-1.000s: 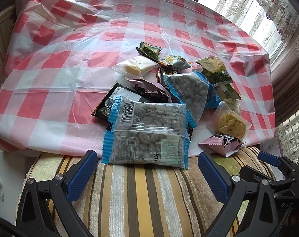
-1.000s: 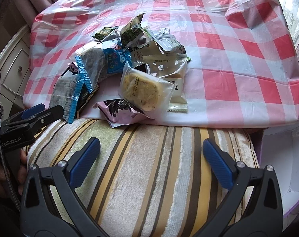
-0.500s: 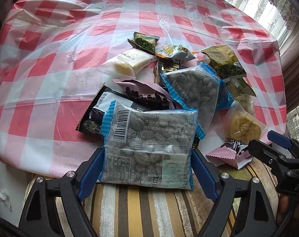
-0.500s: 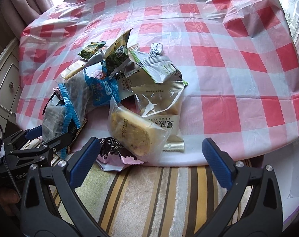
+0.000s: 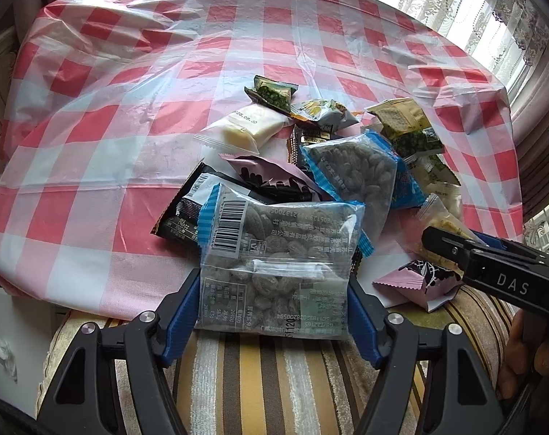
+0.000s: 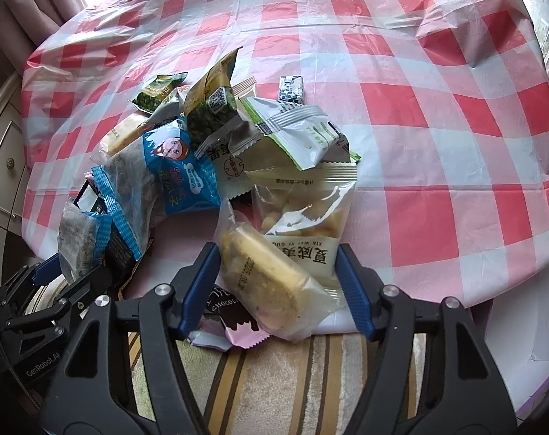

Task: Organize snacks
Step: 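Grasp the clear bean bag with the left tool while the right tool grasps a small cake bag, then carry the cake bag with the right tool into the white box and release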

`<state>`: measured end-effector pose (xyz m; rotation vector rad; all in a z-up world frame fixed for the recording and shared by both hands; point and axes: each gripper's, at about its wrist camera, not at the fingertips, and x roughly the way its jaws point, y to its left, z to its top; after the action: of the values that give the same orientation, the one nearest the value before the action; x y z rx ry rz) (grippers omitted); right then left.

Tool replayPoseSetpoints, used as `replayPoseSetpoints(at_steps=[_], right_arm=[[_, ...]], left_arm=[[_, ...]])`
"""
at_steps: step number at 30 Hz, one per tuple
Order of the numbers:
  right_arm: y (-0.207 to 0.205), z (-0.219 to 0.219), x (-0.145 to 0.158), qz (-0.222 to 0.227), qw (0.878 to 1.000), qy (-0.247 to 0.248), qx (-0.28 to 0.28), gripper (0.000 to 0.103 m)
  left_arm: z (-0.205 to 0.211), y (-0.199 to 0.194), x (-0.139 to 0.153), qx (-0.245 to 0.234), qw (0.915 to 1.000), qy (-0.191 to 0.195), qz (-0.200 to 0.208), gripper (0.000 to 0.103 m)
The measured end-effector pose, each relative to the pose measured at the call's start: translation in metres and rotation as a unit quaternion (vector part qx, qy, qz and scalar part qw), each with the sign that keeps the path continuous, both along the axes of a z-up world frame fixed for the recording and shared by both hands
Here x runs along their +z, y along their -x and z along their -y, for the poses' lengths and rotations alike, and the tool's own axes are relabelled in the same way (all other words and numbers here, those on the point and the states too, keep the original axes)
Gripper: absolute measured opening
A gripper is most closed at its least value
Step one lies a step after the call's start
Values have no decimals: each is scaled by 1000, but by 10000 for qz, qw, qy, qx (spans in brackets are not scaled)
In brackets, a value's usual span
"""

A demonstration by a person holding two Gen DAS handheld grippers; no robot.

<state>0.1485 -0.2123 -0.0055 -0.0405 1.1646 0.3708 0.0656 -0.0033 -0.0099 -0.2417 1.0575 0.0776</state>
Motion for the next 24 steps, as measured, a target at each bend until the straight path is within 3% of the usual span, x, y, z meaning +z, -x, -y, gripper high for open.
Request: replayPoseSetpoints(at_steps=[3,5,10,24], right_arm=[[4,6,3,-17,9999,-166,-36,57],[9,11,5,-31,9996,-280,-56,37],[13,23,3,-159,9977,-655,-33,21],[28,66,27,260,9898,-1382,-242,19]], left_arm=[[-3,4,4,62,9999,8,86,72],[-4,8,7,98,9999,18,138,72],[-2,10,10,109,9998,-18,165,72],[22,12,37,7,9978,-471,476,72]])
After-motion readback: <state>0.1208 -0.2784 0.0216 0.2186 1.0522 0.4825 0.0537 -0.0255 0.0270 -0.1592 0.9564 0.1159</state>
